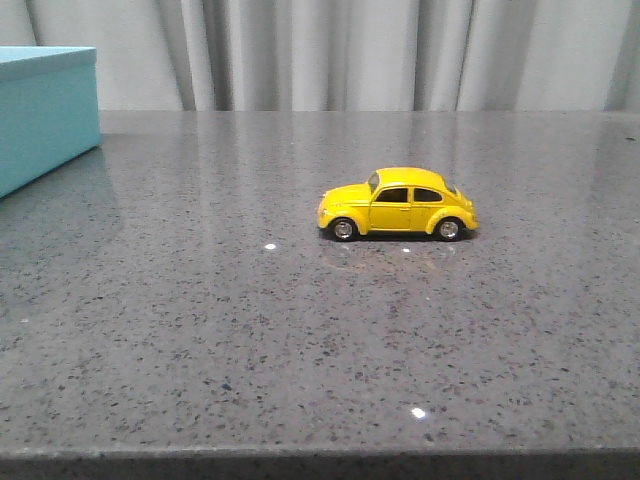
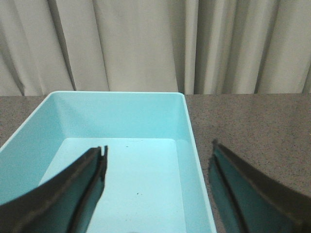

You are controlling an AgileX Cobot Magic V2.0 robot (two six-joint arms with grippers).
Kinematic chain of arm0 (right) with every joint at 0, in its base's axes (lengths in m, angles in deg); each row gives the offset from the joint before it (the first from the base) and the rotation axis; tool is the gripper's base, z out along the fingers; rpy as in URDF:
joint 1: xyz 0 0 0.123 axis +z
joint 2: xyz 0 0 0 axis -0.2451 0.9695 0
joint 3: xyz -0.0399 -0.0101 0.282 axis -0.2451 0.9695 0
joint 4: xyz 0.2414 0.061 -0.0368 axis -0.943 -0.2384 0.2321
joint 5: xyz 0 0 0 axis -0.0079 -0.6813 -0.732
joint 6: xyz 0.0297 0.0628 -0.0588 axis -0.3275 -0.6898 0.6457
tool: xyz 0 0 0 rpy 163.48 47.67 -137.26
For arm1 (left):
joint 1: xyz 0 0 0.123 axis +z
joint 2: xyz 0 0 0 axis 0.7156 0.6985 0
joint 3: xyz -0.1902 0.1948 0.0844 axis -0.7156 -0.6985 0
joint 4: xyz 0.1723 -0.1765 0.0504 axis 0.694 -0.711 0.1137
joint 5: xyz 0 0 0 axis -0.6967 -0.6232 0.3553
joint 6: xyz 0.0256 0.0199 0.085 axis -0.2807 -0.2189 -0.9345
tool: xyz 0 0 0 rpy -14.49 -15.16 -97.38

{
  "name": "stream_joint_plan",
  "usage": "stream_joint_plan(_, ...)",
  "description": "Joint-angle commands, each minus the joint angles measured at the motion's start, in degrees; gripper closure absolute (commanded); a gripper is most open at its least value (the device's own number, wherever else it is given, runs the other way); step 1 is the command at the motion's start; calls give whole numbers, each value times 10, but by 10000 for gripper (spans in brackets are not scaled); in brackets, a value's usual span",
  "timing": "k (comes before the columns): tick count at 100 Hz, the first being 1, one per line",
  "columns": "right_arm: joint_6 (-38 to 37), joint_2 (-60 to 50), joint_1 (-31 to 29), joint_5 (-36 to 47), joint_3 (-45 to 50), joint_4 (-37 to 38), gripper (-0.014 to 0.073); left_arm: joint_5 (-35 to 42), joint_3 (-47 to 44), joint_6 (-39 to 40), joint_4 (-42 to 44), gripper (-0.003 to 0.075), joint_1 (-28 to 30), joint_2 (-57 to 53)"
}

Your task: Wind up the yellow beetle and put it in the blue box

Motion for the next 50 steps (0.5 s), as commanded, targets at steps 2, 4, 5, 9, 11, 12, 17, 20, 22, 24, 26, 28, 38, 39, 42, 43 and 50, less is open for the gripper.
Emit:
stream_joint_plan(2, 3, 7, -2, 53, -21, -3, 242, 55, 22, 2, 0, 235, 1, 20)
stream_joint_plan(4, 3, 7, -2, 56, -21, -3, 242, 59, 22, 2, 0, 239, 1, 22)
stream_joint_plan(5, 3, 7, -2, 57, -21, -3, 242, 62, 22, 2, 0, 243, 1, 24)
stream_joint_plan(9, 3, 7, -2, 60, -21, -3, 242, 72, 22, 2, 0, 253, 1, 29)
stream_joint_plan(11, 3, 7, -2, 58, -21, -3, 242, 76, 22, 2, 0, 257, 1, 31)
stream_joint_plan(12, 3, 7, -2, 57, -21, -3, 242, 79, 22, 2, 0, 261, 1, 33)
stream_joint_plan(17, 3, 7, -2, 52, -22, -3, 242, 85, 22, 4, -3, 275, 1, 39)
stream_joint_plan(20, 3, 7, -1, 46, -24, -3, 242, 86, 22, 4, -5, 286, 1, 42)
stream_joint_plan(22, 3, 9, -1, 39, -25, -4, 242, 83, 22, 4, -5, 291, 1, 42)
stream_joint_plan(24, 3, 12, 0, 30, -29, -4, 242, 82, 22, 4, -5, 297, 1, 43)
stream_joint_plan(26, 3, 14, 0, 19, -33, -5, 242, 83, 22, 4, -5, 303, 1, 44)
stream_joint_plan(28, 3, 18, 1, 8, -38, -7, 242, 83, 22, 4, -5, 308, 1, 44)
stream_joint_plan(38, 3, 43, 14, -53, -74, -24, 242, 81, 22, 4, -5, 321, 1, 44)
stream_joint_plan(39, 3, 45, 16, -57, -80, -26, 242, 80, 22, 4, -5, 321, 1, 44)
stream_joint_plan(42, 3, 57, 21, -77, -92, -30, 242, 77, 22, 4, -5, 322, 1, 44)
stream_joint_plan(43, 3, 59, 23, -80, -95, -34, 242, 78, 22, 4, -5, 322, 1, 44)
stream_joint_plan(50, 3, 89, 39, -111, -123, -46, 240, 75, 22, 4, -5, 322, 1, 44)
